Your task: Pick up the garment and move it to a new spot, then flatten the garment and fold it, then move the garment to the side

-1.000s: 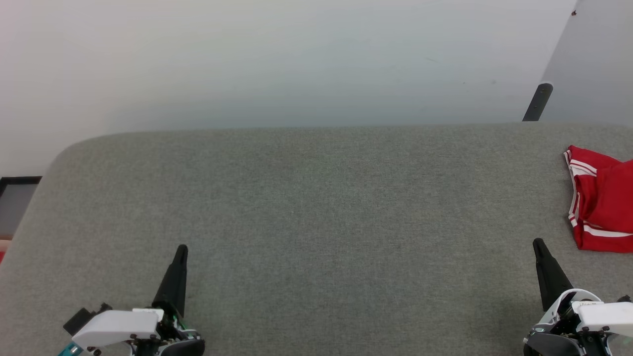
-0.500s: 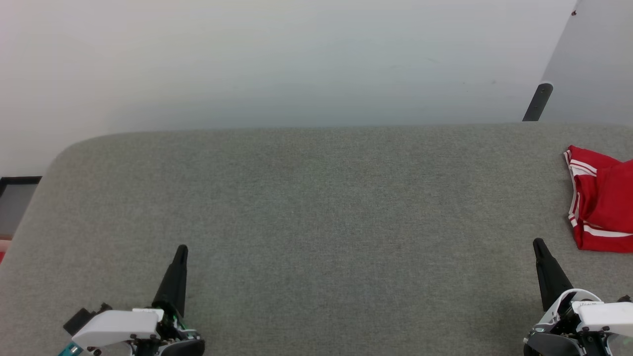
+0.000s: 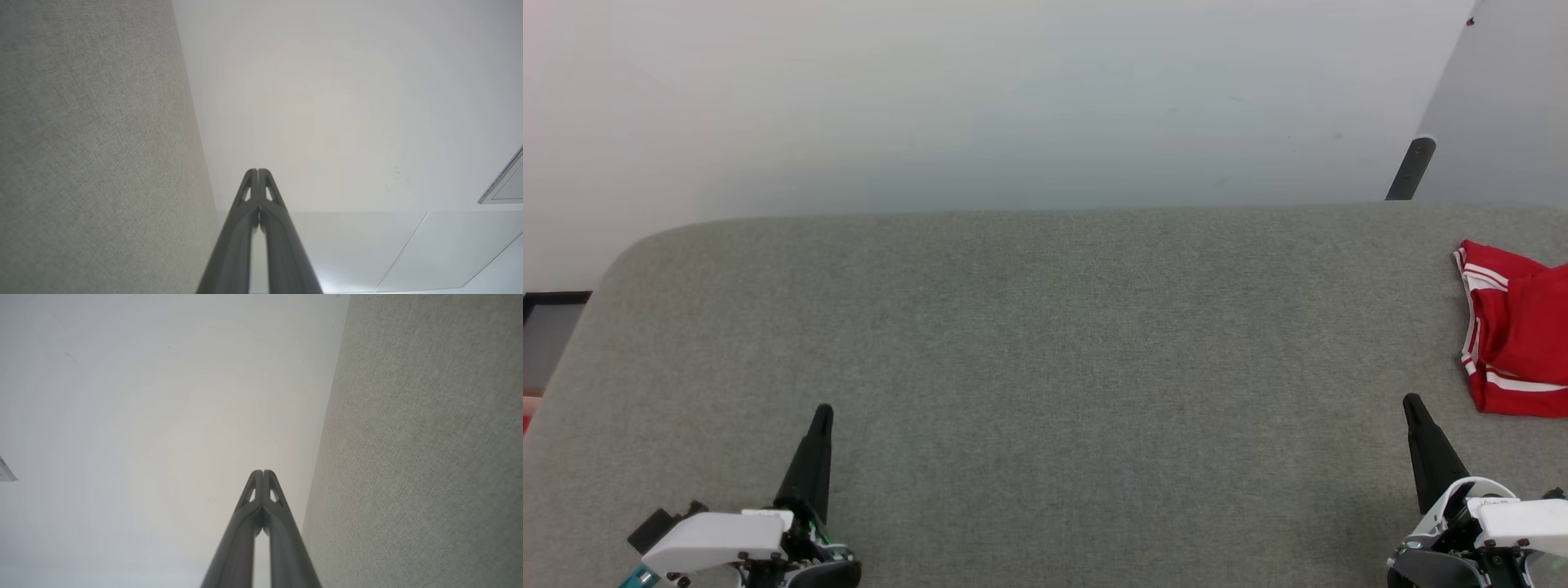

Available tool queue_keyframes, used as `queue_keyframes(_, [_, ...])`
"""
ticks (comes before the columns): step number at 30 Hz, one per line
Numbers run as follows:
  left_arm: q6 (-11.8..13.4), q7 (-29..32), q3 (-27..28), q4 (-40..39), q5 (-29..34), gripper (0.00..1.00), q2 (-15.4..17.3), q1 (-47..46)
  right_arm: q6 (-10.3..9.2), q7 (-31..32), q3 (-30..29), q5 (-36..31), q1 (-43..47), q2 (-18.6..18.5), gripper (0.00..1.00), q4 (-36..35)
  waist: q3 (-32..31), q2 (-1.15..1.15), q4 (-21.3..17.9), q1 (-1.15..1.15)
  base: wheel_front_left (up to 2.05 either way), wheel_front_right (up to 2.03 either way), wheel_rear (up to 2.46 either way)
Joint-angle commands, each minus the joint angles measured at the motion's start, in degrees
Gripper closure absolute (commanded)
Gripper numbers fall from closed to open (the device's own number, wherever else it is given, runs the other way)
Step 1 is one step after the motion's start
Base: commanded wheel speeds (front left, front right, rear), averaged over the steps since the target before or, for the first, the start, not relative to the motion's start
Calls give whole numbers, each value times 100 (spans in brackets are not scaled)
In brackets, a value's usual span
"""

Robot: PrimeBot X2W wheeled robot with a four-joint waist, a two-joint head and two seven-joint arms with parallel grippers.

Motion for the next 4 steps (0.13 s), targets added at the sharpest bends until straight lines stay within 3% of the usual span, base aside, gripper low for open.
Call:
queue_keyframes(1, [-21,8,-1,5,-21,100,-3,-53,-2,9,-7,-31,-19,24,100,4,0,0,0,0,0,0,0])
queue_keyframes(4, [-21,8,-1,5,-21,100,-3,-53,-2,9,-6,-30,-19,24,100,4,0,0,0,0,0,0,0])
